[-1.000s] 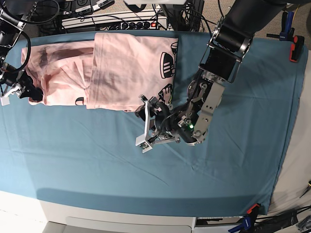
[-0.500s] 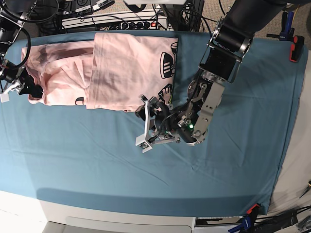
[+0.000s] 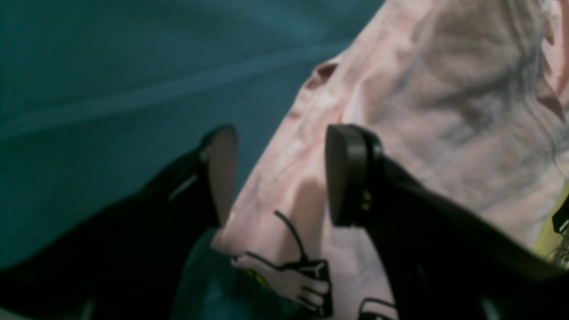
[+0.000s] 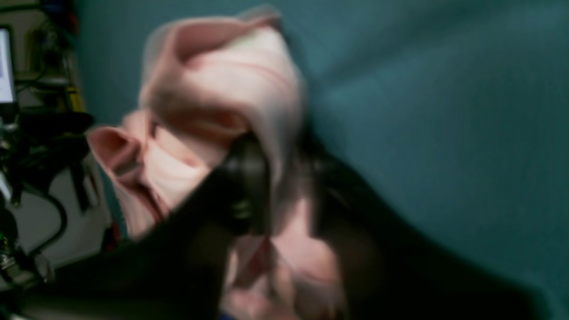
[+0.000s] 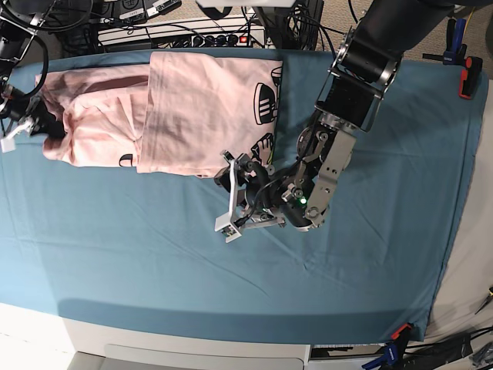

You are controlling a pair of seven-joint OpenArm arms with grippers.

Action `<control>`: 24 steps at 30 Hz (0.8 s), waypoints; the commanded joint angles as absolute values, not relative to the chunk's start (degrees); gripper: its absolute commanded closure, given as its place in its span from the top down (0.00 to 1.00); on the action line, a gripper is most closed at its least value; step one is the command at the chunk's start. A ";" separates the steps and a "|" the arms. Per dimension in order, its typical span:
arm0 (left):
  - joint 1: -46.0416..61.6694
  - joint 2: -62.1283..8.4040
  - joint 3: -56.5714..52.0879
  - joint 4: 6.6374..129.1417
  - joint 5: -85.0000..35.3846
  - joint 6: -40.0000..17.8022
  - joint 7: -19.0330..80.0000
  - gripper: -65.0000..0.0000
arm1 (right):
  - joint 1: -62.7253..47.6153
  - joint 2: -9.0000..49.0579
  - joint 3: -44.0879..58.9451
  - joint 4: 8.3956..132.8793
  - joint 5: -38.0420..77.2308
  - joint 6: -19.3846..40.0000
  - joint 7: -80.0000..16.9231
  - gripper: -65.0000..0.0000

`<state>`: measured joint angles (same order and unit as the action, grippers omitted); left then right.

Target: Fold the T-shirt properly

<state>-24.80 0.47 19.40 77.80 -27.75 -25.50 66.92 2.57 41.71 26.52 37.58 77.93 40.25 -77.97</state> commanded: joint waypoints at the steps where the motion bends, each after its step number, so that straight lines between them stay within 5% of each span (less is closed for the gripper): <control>1: -26.52 0.93 19.20 78.83 -28.56 -25.54 66.22 0.51 | 2.55 42.65 26.28 37.82 77.54 40.00 -80.00 0.00; 14: -27.92 -1.21 19.20 79.09 -27.07 -24.64 68.29 0.47 | 2.52 40.82 26.30 45.78 85.00 38.81 -80.00 0.00; 24: -28.42 -10.31 19.20 80.34 -27.05 -23.38 68.60 0.47 | -4.91 29.19 26.28 76.86 85.00 38.57 -80.00 0.00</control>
